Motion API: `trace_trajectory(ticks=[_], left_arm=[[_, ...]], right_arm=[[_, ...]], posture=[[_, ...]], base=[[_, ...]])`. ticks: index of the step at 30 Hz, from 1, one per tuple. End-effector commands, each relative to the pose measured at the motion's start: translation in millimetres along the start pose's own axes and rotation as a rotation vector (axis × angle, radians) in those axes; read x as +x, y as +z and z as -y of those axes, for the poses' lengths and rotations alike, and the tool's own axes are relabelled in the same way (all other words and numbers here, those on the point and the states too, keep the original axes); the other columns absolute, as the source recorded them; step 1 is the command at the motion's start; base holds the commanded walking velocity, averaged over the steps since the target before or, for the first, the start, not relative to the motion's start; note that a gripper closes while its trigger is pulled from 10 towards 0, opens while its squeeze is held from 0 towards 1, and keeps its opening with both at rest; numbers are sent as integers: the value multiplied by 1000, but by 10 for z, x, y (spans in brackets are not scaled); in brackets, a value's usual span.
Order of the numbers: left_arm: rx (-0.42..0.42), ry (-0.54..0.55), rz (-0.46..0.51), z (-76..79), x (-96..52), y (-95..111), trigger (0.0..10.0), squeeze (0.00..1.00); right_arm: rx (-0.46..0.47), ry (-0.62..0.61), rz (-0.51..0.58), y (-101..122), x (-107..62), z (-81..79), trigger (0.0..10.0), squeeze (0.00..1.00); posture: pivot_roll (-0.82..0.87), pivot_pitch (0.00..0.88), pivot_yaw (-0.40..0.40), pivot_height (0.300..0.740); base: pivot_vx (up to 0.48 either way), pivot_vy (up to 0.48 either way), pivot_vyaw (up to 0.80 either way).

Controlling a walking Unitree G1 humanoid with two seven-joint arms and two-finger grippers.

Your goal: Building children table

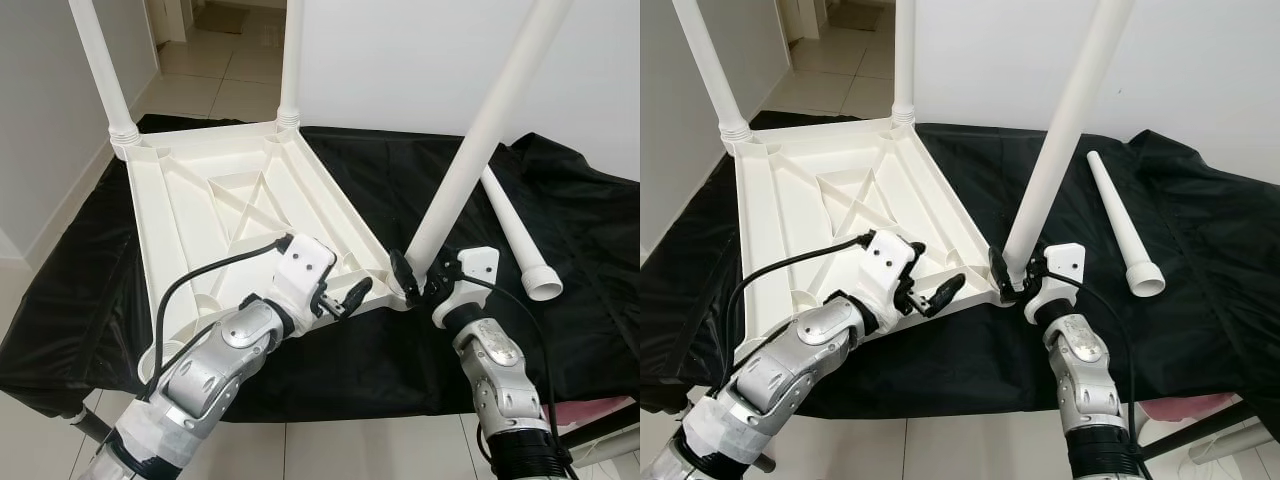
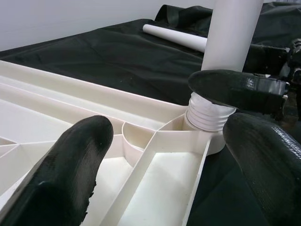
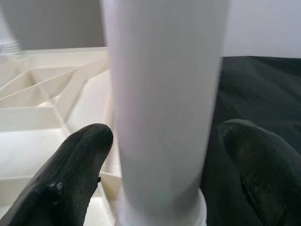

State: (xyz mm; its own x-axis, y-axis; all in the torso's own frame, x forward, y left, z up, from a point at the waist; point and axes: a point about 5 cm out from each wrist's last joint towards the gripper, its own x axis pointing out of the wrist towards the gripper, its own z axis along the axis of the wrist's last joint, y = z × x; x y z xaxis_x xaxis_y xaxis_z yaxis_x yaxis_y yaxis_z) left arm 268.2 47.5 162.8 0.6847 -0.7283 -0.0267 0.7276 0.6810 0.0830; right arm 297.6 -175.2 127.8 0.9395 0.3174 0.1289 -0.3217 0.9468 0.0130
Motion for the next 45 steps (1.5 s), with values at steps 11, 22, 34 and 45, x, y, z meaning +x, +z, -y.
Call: trace_trajectory(ticks=[11, 22, 34, 45], left_arm=[[19, -138, 0, 43, 23, 26, 10000, 0], [35, -122, 0, -17, 16, 31, 10000, 0], [35, -97, -1, -43, -13, 41, 10000, 0], [35, -103, -24, -43, -17, -21, 10000, 0]], right_arm=[[-4, 203, -67, -65, 168, 86, 7843, 0], [-14, 239, -100, -155, 244, 152, 0, 0], [17, 80, -115, -243, 163, 127, 10000, 0], [150, -358, -155, -308, 112, -57, 10000, 0]], posture=[[16, 0, -75, 740], [27, 0, -79, 740], [50, 0, -79, 740], [26, 0, -68, 740]], base=[[0, 0, 0], [0, 0, 0], [0, 0, 0], [0, 0, 0]])
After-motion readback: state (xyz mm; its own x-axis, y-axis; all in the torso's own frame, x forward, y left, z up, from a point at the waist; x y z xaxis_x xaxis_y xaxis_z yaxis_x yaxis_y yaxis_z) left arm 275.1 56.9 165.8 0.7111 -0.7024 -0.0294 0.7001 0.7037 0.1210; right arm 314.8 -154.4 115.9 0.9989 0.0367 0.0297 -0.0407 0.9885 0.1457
